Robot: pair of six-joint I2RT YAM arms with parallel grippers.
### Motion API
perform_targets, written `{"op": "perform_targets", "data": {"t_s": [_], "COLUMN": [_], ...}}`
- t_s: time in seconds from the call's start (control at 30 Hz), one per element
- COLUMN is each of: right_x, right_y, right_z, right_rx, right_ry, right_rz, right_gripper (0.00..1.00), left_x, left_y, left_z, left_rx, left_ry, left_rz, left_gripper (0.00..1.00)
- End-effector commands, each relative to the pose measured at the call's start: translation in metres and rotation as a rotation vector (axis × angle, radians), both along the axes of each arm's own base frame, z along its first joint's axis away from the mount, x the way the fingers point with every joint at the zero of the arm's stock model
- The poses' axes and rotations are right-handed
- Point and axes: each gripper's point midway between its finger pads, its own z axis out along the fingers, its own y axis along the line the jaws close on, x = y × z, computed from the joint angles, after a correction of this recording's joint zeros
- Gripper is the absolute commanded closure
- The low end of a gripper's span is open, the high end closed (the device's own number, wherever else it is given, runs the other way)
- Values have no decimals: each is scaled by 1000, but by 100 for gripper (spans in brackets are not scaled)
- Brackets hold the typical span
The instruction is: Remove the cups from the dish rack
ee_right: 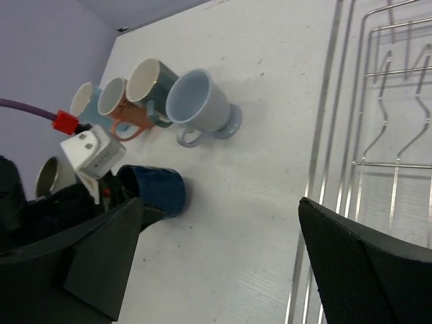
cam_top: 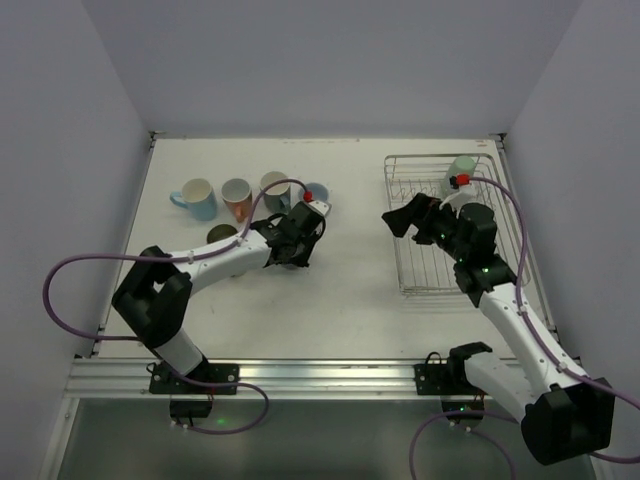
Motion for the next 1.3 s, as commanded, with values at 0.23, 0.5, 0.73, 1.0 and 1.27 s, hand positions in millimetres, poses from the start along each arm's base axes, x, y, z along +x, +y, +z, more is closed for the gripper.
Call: {"op": "perform_targets", "data": {"t_s": [0.23,0.5,0.73,1.0,1.27], "right_x": [52,107,174,219,243], "right_y": [-93,-159,-179,-215,-219], "right_z": [3,-14,-36,-67,-74], "right_rx": [-379,-416,-547,-688,-748], "right_ry": [17,146,246,321,314], "right_rz": [-416,-570,-601,-630,-597], "right_gripper": [1,1,1,1,9], "left_x": [25,8,-48,-61,-50], "left_y": [-5,-25,-29,7,-2], "left_z": [34,109,213,222,189], "left_rx": [-12,-250,-592,-522,-451], "left_ry": [-134,-249,-422,-534,-485], "left_rz": [14,-56,-274,-279,-299], "left_gripper": [48,17,5,0,0]}}
